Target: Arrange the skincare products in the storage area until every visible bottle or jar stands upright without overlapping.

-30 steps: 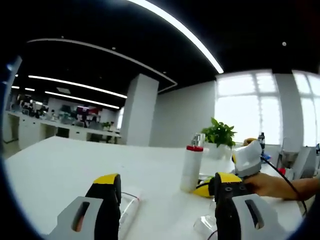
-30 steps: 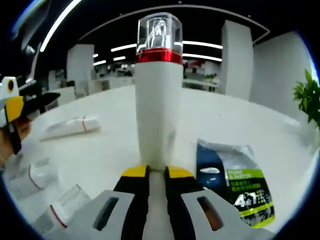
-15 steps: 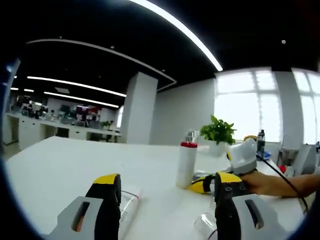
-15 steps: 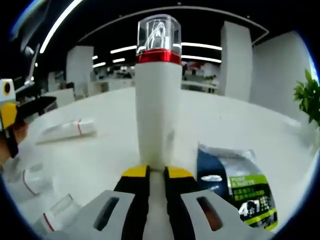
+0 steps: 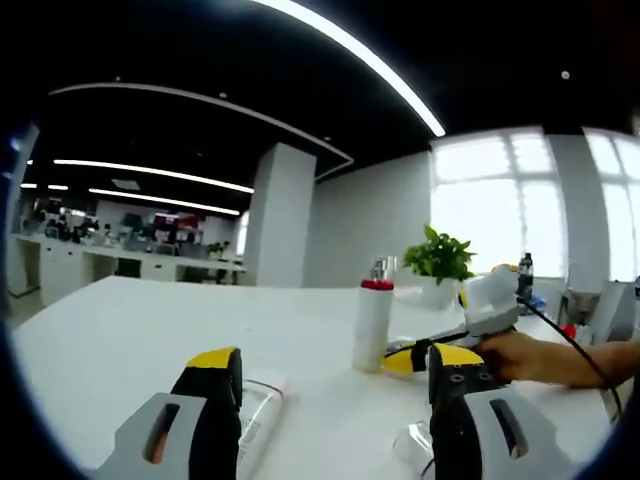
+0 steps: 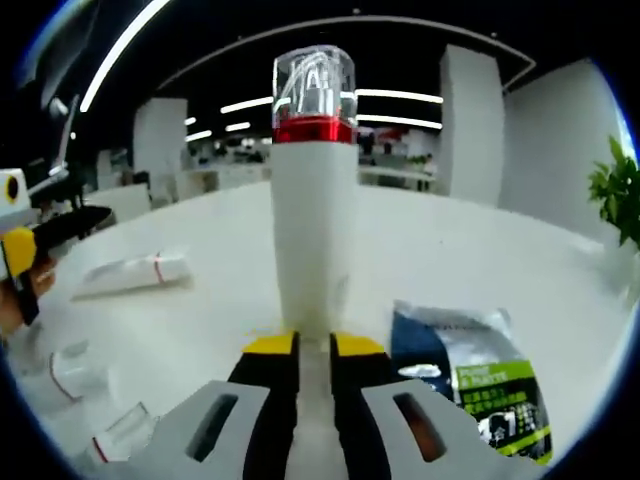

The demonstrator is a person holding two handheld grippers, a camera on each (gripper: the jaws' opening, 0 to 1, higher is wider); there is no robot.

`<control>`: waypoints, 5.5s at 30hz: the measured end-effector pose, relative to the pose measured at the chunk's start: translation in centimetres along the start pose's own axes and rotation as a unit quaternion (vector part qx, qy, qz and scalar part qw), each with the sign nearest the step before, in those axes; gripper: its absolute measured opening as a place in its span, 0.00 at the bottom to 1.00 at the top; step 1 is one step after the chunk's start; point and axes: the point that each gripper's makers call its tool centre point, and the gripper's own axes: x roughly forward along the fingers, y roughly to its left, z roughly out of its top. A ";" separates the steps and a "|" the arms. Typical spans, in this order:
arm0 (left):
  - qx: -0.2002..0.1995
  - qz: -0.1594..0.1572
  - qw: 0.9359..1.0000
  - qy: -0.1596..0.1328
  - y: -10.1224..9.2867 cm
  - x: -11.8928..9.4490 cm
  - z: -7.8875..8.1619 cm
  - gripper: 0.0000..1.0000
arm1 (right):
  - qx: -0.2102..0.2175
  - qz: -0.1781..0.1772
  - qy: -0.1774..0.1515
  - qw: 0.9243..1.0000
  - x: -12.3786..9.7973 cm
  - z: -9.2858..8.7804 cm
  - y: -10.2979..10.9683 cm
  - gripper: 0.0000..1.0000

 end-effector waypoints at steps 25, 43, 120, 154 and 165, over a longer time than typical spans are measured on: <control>-0.004 0.008 1.000 -0.008 0.4 -0.2 0.3 0.77 | 0.021 -0.042 -0.010 0.999 2.1 1.3 -0.5 0.26; -0.009 0.012 1.000 -0.009 0.5 -0.3 0.2 0.77 | 0.025 -0.036 -0.005 0.999 1.3 0.9 -2.2 0.25; -0.014 0.017 1.000 -0.009 -1.7 -1.8 -0.7 0.75 | 0.020 -0.120 -0.058 0.991 -2.9 3.6 -8.1 0.66; 0.036 0.124 0.983 0.130 4.0 -1.6 -5.4 0.75 | -0.178 -0.189 -0.261 0.930 -9.4 13.2 -3.5 0.51; 0.053 0.121 0.980 0.148 3.4 -1.6 -6.2 0.75 | -0.215 -0.172 -0.249 0.929 -8.5 12.9 -1.9 0.41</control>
